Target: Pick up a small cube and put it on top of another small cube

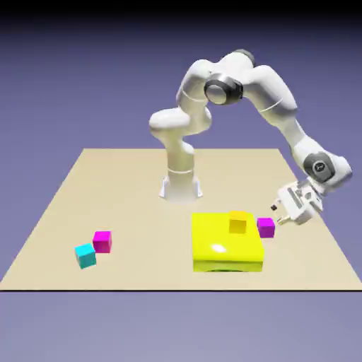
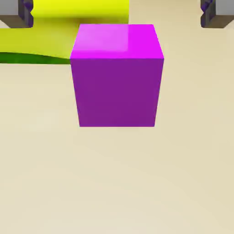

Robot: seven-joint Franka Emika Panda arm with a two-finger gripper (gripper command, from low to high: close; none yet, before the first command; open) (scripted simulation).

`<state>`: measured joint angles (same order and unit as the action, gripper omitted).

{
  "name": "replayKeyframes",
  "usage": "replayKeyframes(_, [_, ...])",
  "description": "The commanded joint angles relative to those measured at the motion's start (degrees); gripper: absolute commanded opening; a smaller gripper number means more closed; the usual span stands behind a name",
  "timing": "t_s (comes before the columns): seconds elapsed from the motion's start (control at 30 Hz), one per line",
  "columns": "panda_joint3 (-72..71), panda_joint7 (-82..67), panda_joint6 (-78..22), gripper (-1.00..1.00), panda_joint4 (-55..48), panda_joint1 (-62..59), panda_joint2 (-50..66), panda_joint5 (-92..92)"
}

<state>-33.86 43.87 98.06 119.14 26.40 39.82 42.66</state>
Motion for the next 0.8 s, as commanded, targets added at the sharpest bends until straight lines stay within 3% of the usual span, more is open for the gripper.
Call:
replayKeyframes(0.0, [0.84,0.73,1.83,0.0,1.26,-0.38,0.89,1.24])
replayKeyframes(0.03, [0.84,0.73,1.83,-1.0,1.26,-0.38,0.89,1.24])
replayKeyframes(0.17, [-2.25,-2.09,-5.31,-1.0,-3.55,0.49,-2.79,-3.77])
replayKeyframes(0.53, [-0.96,-5.95,-18.29,-1.0,-8.3,-21.2,-17.65,-19.93])
replayKeyframes(0.73, [0.05,-4.74,-9.34,-1.0,1.1,-23.29,-17.96,-18.35])
replayKeyframes(0.77, [0.05,-4.74,-9.34,1.0,1.1,-23.29,-17.96,-18.35])
